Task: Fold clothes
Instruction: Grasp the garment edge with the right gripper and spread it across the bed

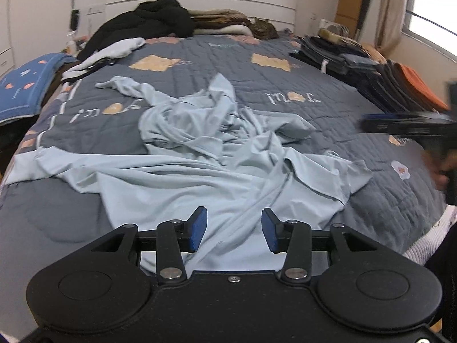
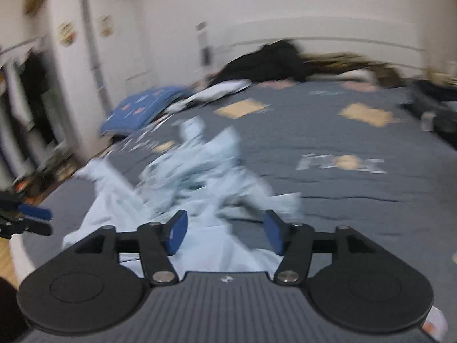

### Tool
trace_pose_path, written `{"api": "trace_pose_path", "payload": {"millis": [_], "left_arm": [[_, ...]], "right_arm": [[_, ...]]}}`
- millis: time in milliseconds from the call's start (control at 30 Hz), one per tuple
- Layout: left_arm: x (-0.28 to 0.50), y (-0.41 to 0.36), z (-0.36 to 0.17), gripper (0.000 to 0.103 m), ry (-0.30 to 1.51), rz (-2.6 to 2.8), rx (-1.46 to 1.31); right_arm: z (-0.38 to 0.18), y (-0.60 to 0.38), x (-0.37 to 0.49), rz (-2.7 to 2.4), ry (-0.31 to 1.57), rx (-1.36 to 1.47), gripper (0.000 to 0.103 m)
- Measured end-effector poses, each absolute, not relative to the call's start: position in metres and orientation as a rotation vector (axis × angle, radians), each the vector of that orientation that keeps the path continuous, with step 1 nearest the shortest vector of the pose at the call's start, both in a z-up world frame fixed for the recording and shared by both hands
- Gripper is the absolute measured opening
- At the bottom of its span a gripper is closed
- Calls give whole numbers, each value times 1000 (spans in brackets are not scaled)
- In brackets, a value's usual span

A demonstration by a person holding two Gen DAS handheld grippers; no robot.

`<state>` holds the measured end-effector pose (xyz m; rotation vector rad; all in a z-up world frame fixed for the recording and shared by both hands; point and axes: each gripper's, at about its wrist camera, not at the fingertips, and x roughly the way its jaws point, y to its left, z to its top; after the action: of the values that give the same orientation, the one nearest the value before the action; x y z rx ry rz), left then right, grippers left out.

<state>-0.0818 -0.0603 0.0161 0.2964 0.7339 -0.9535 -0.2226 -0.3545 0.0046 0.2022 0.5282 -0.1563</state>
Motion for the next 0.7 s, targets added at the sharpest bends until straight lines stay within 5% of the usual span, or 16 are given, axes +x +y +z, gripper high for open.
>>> {"api": "trace_pose_path", "payload": {"millis": [300, 333, 433, 700], "left_arm": [[-83, -69, 6, 43, 768, -943, 342], [-82, -69, 5, 44, 769, -941, 342], [-81, -69, 5, 43, 768, -939, 331], [-88, -59, 18, 44, 739, -958, 319]], "right_arm": [[-65, -308, -140, -16, 670, -21, 61], [-70, -306, -139, -4, 675, -33, 55], [-74, -313, -142, -34, 705, -10, 4], [-7, -364, -216, -96, 538, 286, 1]]}}
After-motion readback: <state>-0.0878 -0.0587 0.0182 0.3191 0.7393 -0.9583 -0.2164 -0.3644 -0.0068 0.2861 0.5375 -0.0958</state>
